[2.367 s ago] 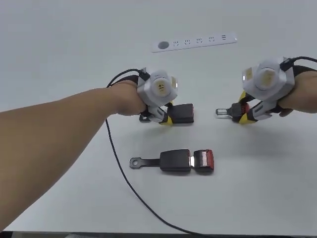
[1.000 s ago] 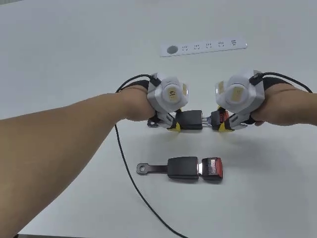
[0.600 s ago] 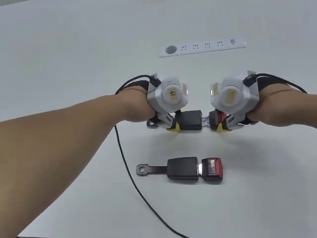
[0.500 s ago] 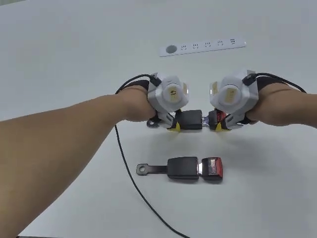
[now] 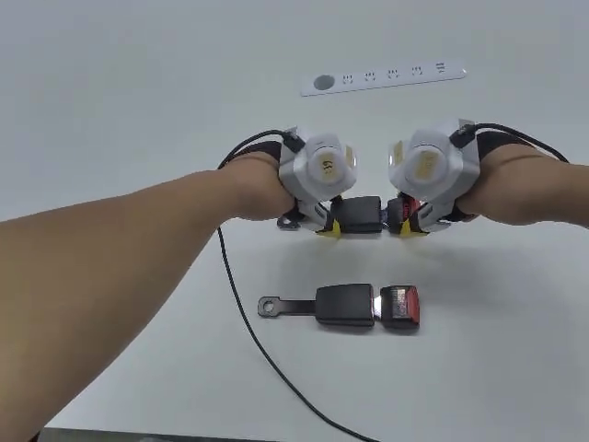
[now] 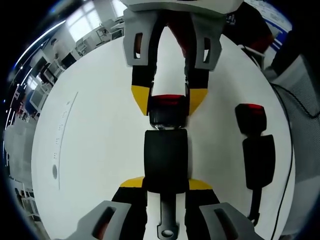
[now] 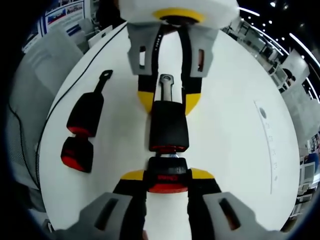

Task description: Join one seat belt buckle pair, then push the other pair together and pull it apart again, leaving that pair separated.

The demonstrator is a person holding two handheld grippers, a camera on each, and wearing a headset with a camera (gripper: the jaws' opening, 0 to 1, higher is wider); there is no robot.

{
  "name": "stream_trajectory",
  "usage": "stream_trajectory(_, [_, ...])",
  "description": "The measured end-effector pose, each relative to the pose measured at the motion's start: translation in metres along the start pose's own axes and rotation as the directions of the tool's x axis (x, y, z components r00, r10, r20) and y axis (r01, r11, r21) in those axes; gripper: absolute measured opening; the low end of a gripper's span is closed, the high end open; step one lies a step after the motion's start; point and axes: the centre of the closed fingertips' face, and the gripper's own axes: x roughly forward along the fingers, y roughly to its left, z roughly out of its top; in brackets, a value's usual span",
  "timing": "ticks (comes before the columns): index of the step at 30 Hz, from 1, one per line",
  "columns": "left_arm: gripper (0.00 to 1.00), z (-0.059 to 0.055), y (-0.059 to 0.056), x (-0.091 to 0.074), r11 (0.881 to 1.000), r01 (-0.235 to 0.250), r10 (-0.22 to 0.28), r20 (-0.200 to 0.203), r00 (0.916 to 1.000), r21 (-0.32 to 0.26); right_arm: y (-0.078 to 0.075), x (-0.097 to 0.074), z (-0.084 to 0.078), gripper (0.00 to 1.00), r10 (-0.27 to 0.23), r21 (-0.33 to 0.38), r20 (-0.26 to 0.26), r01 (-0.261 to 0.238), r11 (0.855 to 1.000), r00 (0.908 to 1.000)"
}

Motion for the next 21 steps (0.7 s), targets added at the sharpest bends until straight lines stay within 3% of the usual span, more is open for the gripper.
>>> stream_trajectory(16, [0.29,0.001,-0.001,-0.001,1.000,0.006,-0.006,-0.003,1.0000,0.011,0.000,-0.002,-0.003,0.30,0.008,-0.008,0.011,-0.007,1.000,0.9999])
stream_trajectory(21, [0.29,0.002,-0.001,0.000,1.000,0.004,-0.003,-0.005,1.0000,0.016,-0.001,-0.006,-0.016,0.30,0.009,-0.008,-0.001,-0.009,1.000,1.0000])
